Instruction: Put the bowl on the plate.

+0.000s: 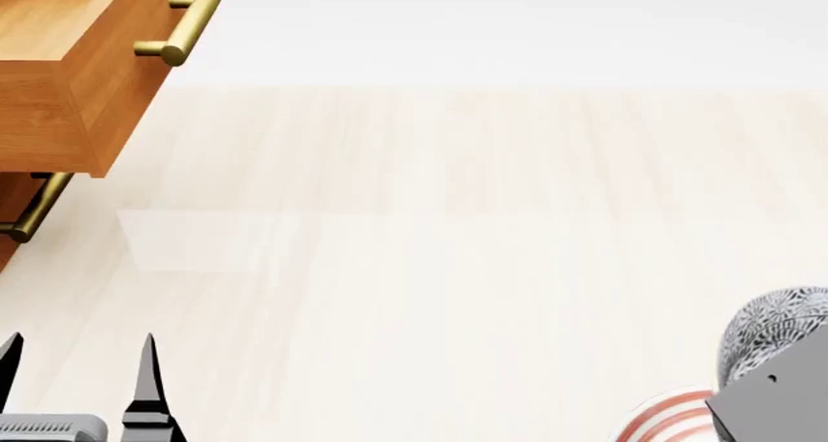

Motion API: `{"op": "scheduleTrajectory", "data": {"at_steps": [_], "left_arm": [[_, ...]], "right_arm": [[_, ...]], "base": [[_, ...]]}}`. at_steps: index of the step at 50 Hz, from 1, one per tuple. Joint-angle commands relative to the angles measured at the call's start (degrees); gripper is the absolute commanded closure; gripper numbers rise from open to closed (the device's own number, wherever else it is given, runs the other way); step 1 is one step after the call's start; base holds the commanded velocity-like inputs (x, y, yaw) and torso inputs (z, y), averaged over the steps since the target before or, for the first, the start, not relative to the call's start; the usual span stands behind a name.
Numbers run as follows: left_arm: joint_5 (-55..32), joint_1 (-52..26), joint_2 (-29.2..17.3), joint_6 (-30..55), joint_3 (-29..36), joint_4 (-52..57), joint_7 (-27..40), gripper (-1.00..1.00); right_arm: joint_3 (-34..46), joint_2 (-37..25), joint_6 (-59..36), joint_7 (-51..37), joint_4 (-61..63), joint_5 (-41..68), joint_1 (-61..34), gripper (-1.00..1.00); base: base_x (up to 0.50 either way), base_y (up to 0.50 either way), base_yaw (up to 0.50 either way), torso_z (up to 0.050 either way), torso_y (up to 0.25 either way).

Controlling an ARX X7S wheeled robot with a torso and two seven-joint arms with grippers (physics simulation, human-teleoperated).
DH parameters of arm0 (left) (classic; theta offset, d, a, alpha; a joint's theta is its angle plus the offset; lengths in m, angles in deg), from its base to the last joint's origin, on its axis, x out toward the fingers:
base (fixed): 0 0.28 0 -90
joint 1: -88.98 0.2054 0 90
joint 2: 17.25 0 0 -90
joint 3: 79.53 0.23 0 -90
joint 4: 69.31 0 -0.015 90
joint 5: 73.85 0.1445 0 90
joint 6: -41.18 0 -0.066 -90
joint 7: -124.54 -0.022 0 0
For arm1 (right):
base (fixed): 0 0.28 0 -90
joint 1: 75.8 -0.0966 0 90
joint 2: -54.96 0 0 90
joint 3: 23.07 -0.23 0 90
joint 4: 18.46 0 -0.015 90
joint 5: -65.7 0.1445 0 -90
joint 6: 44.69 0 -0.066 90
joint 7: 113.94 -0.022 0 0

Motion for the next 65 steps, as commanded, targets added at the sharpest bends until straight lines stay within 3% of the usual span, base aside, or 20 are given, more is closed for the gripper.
{"op": "scheduleTrajectory", "data": {"at_steps": [1,9,31,61,62,65], "left_arm": [[-0.09,-0.11,-0.11,0.20,0.19,0.19,0.14,-1.00],[-0.16,0.13,-0.24,0.06,0.25,0.40,0.23,-1.00],[-0.34,0.47,-0.48,-0.64,0.30,0.30,0.37,-1.00],[-0.40,0.41,-0.65,-0.58,0.69,0.33,0.79,-1.00],[-0.33,0.46,-0.67,-0.65,0.70,0.31,0.84,-1.00],[-0.54,0.40,-0.88,0.04,0.63,1.08,1.06,-1.00]], "right_arm": [[-0.38,-3.16,3.58,-1.06,0.63,-0.35,1.44,1.00],[0.88,-4.38,7.57,-0.67,0.23,-1.83,4.65,1.00],[1.18,-0.07,5.49,0.90,-1.12,-4.07,3.57,1.00],[2.02,-0.98,9.22,1.59,-2.23,-5.10,6.98,1.00],[2.14,-0.87,9.14,1.62,-2.30,-5.20,7.08,-1.00],[2.12,-0.85,9.28,1.77,-2.47,-5.17,7.16,-1.00]], "base": [[0.00,0.00,0.00,0.000,0.000],[0.00,0.00,0.00,0.000,0.001],[0.00,0.00,0.00,0.000,0.000],[0.00,0.00,0.00,0.000,0.000],[0.00,0.00,0.00,0.000,0.010],[0.00,0.00,0.00,0.000,0.000]]}}
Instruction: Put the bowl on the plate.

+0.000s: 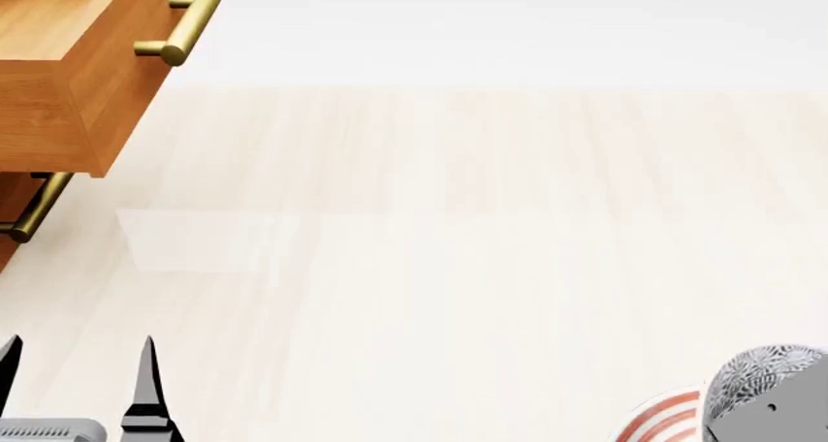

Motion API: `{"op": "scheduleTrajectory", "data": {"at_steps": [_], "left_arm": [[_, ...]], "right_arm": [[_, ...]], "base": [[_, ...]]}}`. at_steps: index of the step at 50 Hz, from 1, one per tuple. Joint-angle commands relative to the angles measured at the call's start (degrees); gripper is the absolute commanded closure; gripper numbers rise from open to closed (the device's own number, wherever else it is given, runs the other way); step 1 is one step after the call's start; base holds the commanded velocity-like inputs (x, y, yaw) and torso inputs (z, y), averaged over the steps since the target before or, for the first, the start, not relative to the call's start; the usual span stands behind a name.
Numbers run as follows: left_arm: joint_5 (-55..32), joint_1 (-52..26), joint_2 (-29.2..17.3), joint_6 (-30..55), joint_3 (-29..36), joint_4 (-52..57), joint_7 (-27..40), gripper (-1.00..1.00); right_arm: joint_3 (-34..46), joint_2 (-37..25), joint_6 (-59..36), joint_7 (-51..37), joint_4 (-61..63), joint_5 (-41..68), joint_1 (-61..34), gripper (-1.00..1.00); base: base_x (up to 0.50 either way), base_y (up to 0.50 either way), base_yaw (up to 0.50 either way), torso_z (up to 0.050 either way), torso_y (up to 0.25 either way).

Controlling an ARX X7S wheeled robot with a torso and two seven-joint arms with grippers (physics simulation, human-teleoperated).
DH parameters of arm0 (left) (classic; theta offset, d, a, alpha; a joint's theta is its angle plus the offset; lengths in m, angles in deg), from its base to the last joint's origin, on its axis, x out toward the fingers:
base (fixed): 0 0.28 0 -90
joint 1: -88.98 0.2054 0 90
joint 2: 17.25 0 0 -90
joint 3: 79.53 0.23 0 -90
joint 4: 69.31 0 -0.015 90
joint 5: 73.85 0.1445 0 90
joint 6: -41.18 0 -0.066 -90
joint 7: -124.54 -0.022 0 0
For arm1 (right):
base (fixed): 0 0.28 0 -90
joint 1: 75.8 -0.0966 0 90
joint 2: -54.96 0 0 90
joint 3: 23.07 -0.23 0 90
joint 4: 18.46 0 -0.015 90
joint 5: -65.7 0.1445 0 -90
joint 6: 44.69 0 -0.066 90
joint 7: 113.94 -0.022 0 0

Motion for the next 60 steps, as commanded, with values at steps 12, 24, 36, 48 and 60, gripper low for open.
{"op": "scheduleTrajectory", "data": {"at_steps": [12,24,36,48,60], "left_arm": [[-0.05,0.10,-0.44,0.69,0.22,1.25,0.61,-1.00],[0.00,0.05,-0.54,0.54,0.28,1.23,0.80,-1.00],[0.06,0.04,-0.50,0.27,0.45,0.95,0.91,-1.00],[0.02,0.07,-0.57,0.07,0.61,0.90,0.96,-1.00],[-0.24,0.11,-0.80,0.14,0.53,1.28,1.10,-1.00]], "right_arm": [[-0.04,-0.55,1.57,0.58,-0.23,-0.86,0.55,-1.00],[-0.90,-1.75,4.08,1.37,0.57,0.16,0.94,-1.00],[-2.64,-5.07,11.99,5.64,3.02,2.91,1.98,-1.00],[-3.35,-8.56,18.59,7.74,5.06,4.19,3.03,-1.00],[-3.91,-8.99,19.74,7.78,5.85,3.05,2.94,-1.00]], "base": [[0.00,0.00,0.00,0.000,0.000],[0.00,0.00,0.00,0.000,0.000],[0.00,0.00,0.00,0.000,0.000],[0.00,0.00,0.00,0.000,0.000],[0.00,0.00,0.00,0.000,0.000]]}}
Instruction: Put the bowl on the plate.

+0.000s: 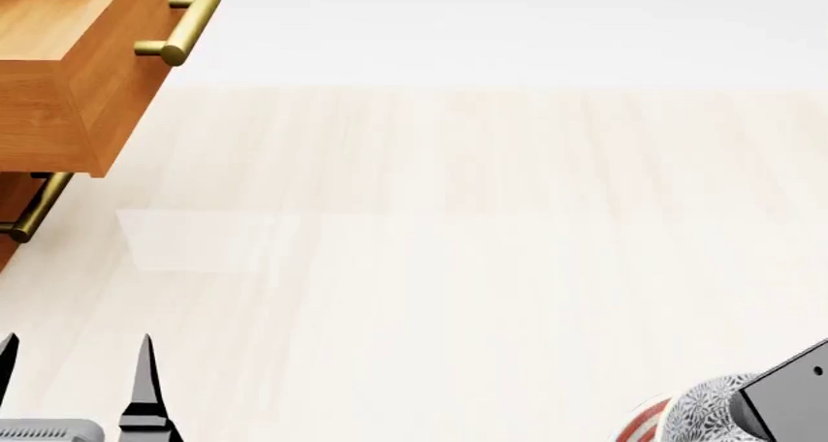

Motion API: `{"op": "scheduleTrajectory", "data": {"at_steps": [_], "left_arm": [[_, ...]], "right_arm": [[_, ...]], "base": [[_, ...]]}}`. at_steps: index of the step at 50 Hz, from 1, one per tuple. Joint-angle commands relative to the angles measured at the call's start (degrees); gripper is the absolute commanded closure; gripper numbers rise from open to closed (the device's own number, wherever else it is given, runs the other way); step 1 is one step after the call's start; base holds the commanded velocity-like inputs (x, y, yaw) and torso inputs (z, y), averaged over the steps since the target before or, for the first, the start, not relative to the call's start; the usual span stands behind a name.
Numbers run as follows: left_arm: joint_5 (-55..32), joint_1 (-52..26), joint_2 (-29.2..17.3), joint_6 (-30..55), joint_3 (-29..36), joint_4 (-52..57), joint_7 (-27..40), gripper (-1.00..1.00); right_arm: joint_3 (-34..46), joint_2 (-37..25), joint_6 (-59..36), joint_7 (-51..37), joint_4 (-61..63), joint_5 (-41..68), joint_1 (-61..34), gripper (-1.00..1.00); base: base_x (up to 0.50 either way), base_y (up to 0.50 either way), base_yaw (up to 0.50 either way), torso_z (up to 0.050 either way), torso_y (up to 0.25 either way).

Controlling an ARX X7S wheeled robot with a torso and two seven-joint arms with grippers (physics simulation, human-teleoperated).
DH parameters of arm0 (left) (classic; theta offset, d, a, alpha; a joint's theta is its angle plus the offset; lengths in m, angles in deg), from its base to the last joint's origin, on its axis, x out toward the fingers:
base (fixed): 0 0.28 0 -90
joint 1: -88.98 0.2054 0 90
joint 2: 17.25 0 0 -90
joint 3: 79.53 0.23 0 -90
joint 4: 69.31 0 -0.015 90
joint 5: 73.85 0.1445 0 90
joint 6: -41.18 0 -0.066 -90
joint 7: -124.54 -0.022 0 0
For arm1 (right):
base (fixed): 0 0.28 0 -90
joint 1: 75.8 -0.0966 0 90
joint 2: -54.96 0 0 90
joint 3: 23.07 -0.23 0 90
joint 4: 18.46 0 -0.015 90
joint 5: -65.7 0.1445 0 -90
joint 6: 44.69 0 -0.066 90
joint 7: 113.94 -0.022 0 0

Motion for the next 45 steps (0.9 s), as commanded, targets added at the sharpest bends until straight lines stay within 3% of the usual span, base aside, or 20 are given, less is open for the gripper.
{"op": "scheduleTrajectory", "data": {"at_steps": [1,17,45], "left_arm": [[-0.19,0.02,-0.17,0.04,0.01,0.26,0.12,-1.00],[-0.29,-0.07,-0.25,-0.06,0.18,0.09,0.19,-1.00],[-0.55,-0.11,-0.50,-0.23,0.21,0.22,0.51,-1.00]], "right_arm": [[-0.52,-0.87,1.83,0.53,1.04,-0.93,0.27,-1.00],[-2.71,1.41,-1.33,-1.45,2.47,-2.74,-2.36,-1.00],[-3.93,1.46,6.42,-2.59,1.64,-6.46,-1.25,-1.00]], "base": [[0.00,0.00,0.00,0.000,0.000],[0.00,0.00,0.00,0.000,0.000],[0.00,0.00,0.00,0.000,0.000]]}}
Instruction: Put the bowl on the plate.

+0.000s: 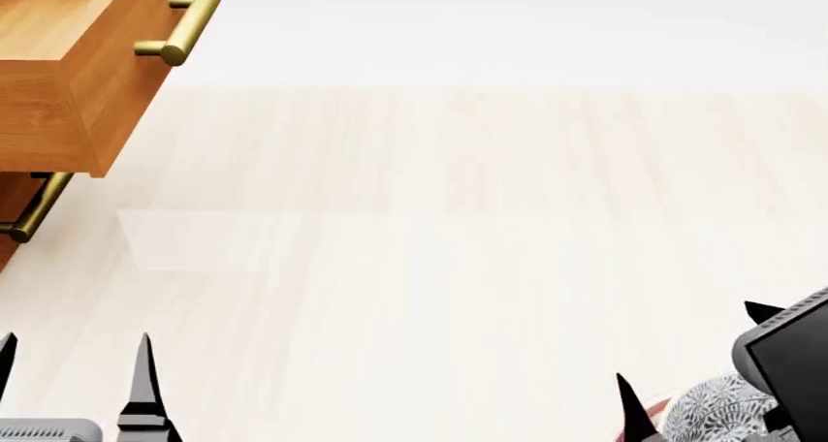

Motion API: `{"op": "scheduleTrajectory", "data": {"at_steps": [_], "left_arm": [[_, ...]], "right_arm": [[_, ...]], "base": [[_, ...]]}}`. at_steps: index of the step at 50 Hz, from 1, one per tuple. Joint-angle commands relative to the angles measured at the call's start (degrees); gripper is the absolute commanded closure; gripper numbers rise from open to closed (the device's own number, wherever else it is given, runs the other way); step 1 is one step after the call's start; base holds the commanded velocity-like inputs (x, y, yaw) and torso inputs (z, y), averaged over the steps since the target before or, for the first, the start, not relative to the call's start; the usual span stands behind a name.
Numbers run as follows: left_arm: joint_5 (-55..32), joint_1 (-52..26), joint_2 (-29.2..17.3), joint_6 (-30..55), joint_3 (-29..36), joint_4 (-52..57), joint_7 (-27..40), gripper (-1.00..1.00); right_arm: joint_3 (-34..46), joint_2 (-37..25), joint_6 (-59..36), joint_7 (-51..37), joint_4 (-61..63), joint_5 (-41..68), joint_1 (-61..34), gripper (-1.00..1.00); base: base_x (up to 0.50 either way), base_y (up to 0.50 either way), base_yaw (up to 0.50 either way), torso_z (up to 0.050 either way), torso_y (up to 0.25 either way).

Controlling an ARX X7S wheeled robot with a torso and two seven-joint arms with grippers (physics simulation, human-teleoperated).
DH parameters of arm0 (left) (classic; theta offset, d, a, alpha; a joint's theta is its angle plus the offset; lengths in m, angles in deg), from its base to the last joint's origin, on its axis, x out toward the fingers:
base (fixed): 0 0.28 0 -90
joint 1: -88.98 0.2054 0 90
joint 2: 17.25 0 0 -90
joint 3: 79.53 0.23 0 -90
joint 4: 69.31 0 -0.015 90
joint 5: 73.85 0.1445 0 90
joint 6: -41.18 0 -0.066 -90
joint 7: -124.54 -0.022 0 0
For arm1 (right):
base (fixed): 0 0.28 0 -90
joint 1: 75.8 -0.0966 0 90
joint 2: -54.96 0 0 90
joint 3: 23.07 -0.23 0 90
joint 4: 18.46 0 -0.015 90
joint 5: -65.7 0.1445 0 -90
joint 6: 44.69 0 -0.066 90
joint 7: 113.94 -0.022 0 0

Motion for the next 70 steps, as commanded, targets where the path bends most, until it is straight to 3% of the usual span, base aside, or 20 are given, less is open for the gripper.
{"op": "scheduleTrajectory", "data": {"at_steps": [1,25,70], "left_arm": [[-0.06,0.01,-0.05,-0.46,0.00,-0.33,0.00,-1.00],[-0.21,-0.37,-0.16,-0.09,0.43,-0.09,0.14,-1.00],[-0.12,-0.22,-0.52,-0.76,0.73,-0.13,0.60,-1.00]], "right_arm": [[-0.67,0.24,2.25,-0.75,-0.30,-1.34,0.05,-1.00],[-2.01,4.54,-1.98,-2.28,2.01,-5.79,-3.10,-1.00],[-4.09,3.72,7.51,-5.57,3.00,-13.29,-0.40,-1.00]], "base": [[0.00,0.00,0.00,0.000,0.000],[0.00,0.00,0.00,0.000,0.000],[0.00,0.00,0.00,0.000,0.000]]}}
